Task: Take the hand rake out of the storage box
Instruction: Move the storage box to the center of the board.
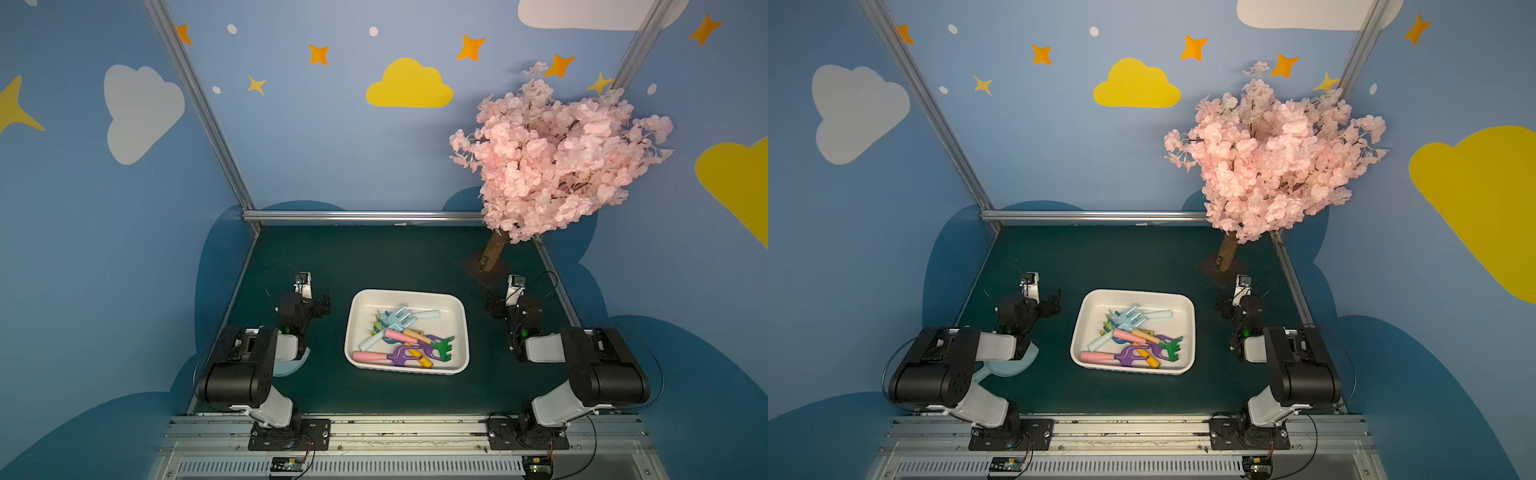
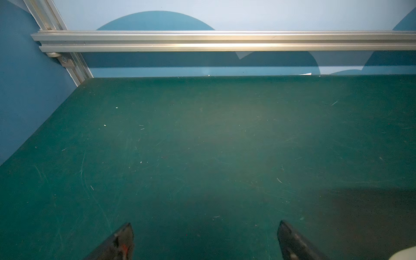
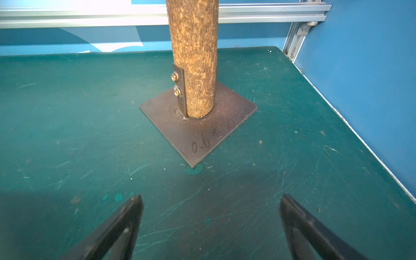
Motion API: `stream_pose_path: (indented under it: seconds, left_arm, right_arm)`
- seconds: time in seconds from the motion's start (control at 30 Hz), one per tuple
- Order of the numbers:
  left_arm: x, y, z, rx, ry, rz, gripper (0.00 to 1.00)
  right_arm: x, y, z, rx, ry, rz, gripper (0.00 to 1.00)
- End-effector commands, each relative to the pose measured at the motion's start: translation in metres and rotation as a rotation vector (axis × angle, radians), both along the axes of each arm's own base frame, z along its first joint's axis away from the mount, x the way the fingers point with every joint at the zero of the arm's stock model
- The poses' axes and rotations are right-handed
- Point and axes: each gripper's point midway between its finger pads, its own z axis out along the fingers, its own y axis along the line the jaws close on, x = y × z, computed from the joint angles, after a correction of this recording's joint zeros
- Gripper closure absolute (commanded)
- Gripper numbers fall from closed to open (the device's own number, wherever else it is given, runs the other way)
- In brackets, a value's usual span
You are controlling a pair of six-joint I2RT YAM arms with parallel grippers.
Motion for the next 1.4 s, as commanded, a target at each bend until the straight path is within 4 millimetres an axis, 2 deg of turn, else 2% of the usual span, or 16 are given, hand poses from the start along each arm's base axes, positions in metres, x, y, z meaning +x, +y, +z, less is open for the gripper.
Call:
stream_pose_path:
  seconds: [0.0,0.53,0.6,0.73,0.83,0.9,0.97,1.0,1.07,1.13,1.2,1.27,1.37]
  left_arm:
    - [0.003,-0.001,0.004,-0.002,-0.012,-0.003,0.00]
    - [0.002,-0.003,0.004,0.002,-0.019,-0.016,0.00]
    - [0.001,-0.002,0.004,0.006,-0.022,-0.014,0.00]
    - [-0.006,-0.007,0.026,0.038,-0.070,-0.022,0.00]
    - [-0.014,-0.013,0.054,0.050,-0.090,-0.034,0.00]
    - [-0.018,-0.011,0.073,-0.033,-0.083,0.004,0.00]
    - [-0.024,-0.003,0.085,-0.195,-0.053,0.111,0.00]
    - [-0.027,0.002,0.086,-0.312,-0.028,0.184,0.00]
    - [-0.037,0.000,0.074,-0.504,0.084,0.272,0.00]
    - [-0.037,-0.026,0.072,-0.576,0.155,0.136,0.00]
    - [-0.039,-0.051,0.066,-0.622,0.211,-0.013,0.00]
    - [-0.044,-0.075,0.064,-0.647,0.258,-0.155,0.00]
    - [-0.049,-0.081,0.058,-0.651,0.290,-0.183,0.00]
  right_arm:
    - [0.006,0.000,0.012,-0.001,-0.042,-0.007,0.02]
    - [0.006,0.000,0.013,-0.002,-0.046,-0.004,0.02]
    - [0.006,0.008,0.014,-0.005,-0.042,0.046,0.02]
    - [0.006,0.019,0.029,-0.024,-0.020,0.098,0.02]
    - [-0.002,0.036,0.055,-0.035,-0.020,0.181,0.02]
    - [-0.013,0.045,0.078,0.087,-0.037,0.197,0.02]
    - [-0.024,0.025,0.087,0.384,-0.017,-0.024,0.02]
    - [-0.029,0.026,0.087,0.508,0.011,-0.049,0.02]
    - [-0.040,0.079,0.097,0.565,0.110,0.259,0.02]
    - [-0.056,0.111,0.089,0.639,0.288,0.347,0.02]
    - [-0.067,0.122,0.079,0.626,0.424,0.328,0.02]
    - [-0.076,0.124,0.078,0.596,0.523,0.271,0.02]
    - [-0.097,0.129,0.063,0.492,0.600,0.232,0.02]
